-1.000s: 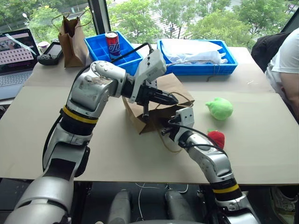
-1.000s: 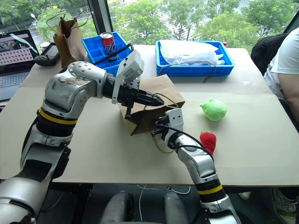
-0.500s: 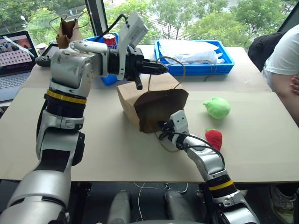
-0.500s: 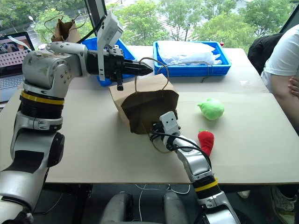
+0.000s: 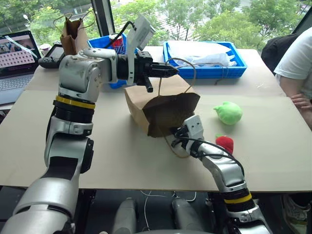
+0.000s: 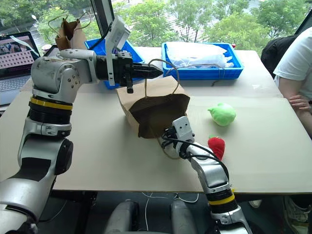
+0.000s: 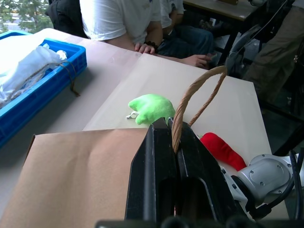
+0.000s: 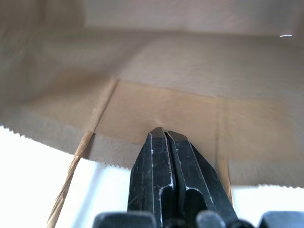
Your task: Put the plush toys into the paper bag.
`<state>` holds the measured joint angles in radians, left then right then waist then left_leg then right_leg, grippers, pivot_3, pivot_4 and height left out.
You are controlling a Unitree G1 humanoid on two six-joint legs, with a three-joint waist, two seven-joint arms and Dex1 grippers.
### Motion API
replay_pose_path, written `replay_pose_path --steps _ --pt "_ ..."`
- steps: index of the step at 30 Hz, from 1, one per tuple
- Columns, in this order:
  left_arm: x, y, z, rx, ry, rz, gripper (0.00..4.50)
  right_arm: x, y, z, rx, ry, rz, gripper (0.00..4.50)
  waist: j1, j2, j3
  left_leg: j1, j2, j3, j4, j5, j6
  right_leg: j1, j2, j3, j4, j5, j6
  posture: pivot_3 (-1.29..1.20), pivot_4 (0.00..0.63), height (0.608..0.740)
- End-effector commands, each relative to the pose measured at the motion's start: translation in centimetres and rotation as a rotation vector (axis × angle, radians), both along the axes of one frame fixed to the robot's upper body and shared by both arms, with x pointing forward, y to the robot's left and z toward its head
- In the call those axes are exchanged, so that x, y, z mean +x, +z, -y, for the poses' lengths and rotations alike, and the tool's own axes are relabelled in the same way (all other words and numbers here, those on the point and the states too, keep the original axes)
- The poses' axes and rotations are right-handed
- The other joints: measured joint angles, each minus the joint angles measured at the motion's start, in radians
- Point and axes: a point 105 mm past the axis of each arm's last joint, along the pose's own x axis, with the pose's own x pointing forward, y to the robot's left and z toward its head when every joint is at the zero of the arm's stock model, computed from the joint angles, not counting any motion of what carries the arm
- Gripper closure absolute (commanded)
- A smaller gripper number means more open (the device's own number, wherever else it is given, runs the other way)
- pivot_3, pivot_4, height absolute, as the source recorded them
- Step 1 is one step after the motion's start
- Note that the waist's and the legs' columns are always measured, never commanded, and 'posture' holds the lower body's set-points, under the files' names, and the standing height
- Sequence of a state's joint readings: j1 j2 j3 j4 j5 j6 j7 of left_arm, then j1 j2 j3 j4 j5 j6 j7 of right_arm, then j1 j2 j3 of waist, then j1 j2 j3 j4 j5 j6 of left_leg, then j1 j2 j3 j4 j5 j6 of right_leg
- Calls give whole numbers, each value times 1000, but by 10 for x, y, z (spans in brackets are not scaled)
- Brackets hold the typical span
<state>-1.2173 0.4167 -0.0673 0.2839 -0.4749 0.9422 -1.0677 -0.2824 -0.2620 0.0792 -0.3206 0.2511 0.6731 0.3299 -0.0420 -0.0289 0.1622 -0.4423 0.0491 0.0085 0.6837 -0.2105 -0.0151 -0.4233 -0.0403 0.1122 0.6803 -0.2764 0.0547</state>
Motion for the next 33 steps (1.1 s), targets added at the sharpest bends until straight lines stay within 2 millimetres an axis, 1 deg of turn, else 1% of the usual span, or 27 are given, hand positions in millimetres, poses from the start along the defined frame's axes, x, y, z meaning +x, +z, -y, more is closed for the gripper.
replay_pose_path --steps 1,2,4,6,7,8,10,12,14,18,20,21,23,25,27,28,29,31,32,33 --pt "-12 13 4 -36 -41 23 4500 -20 54 27 41 -49 81 3071 -1 0 0 0 0 0 0 0 0 0 0 0 0 0 0 0 150 702" --pt "-13 11 4 -31 -43 22 4500 -26 62 45 25 -108 75 2724 0 0 0 0 0 0 0 0 0 0 0 0 0 0 0 0 150 702" --pt "-14 9 4 -31 -46 17 4500 -37 68 75 -11 -208 44 1998 2 0 0 0 0 -1 0 0 0 0 0 -1 0 0 0 0 150 702" --pt "-14 8 4 -33 -49 12 4500 -51 60 107 -84 -323 -38 1401 4 0 0 0 0 -1 -1 0 0 1 0 -1 -1 0 0 0 150 702" --pt "-15 7 5 -33 -53 9 4500 -61 52 121 -126 -371 -96 986 8 0 0 0 0 -1 -1 0 0 1 0 -1 -1 0 0 0 150 702" --pt "-16 6 5 -32 -57 8 4500 -69 46 130 -125 -409 -136 655 11 0 0 0 -1 -2 -1 0 0 1 0 -1 -1 0 0 0 150 702" --pt "-17 4 6 -30 -68 5 4500 -80 34 137 -99 -458 -200 47 11 0 0 0 -1 -2 -1 0 0 1 0 -1 -2 0 0 0 150 702" --pt "-18 2 8 -23 -78 6 4500 -88 21 140 -103 -488 -258 47 4 0 0 0 -1 -1 -2 0 0 1 0 -1 -2 -1 0 0 150 702" --pt "-19 0 9 -15 -89 6 4500 -95 2 136 -86 -490 -326 47 -2 0 0 0 -1 -1 -2 0 0 0 0 0 -2 -1 0 0 150 702" --pt "-22 -2 12 -14 -102 6 4500 -101 -29 127 -37 -506 -416 47 -3 0 0 1 -2 -2 -3 1 1 0 0 1 -2 -1 0 0 150 702" --pt "-23 -2 13 -17 -106 3 4500 -103 -40 126 -36 -514 -441 555 -3 0 0 1 -2 -2 -2 1 1 1 0 1 -2 -1 0 0 150 702" --pt "-24 -3 14 -19 -108 1 4500 -104 -42 129 -43 -526 -434 720 -3 0 0 1 -2 -1 -2 1 1 1 0 1 -2 -1 0 0 150 702" --pt "-25 -3 15 -22 -110 -3 4500 -104 -40 134 -58 -538 -406 1437 -2 0 0 1 -2 -2 -2 1 1 2 0 1 -2 -1 0 0 150 702" --pt "-26 -4 16 -25 -113 -9 4500 -100 -29 142 -95 -535 -346 2169 -2 0 0 1 -2 -2 -2 1 1 2 0 1 -2 -1 0 0 150 702" --pt "-28 -5 18 -36 -116 -22 4500 -96 -11 149 -150 -509 -271 2785 -2 1 0 1 -2 -1 -2 1 1 1 0 1 -2 -1 0 0 150 702" --pt "-29 -7 20 -41 -117 -29 4500 -92 3 150 -201 -473 -218 3092 -2 1 0 1 -2 -1 -2 1 1 1 0 2 -2 -1 0 0 150 702" --pt "-30 -8 22 -44 -117 -33 4500 -90 12 150 -238 -446 -184 3538 -2 1 0 1 -2 -1 -2 1 1 1 0 2 -2 -1 0 0 150 702" --pt "-30 -9 24 -59 -109 -39 4500 -84 38 127 -380 -248 -89 4144 -4 1 0 1 -2 -1 -2 1 1 1 0 2 -2 -1 0 0 150 702" --pt "-30 -9 25 -64 -105 -39 4500 -83 46 118 -422 -184 -65 4431 -4 1 1 1 -3 -1 -2 1 1 1 0 3 -2 -1 0 0 150 702" --pt "-29 -9 25 -68 -101 -40 4500 -83 50 113 -447 -147 -53 4431 -5 1 1 2 -3 -1 -2 1 1 1 0 3 -2 -1 0 0 150 702"
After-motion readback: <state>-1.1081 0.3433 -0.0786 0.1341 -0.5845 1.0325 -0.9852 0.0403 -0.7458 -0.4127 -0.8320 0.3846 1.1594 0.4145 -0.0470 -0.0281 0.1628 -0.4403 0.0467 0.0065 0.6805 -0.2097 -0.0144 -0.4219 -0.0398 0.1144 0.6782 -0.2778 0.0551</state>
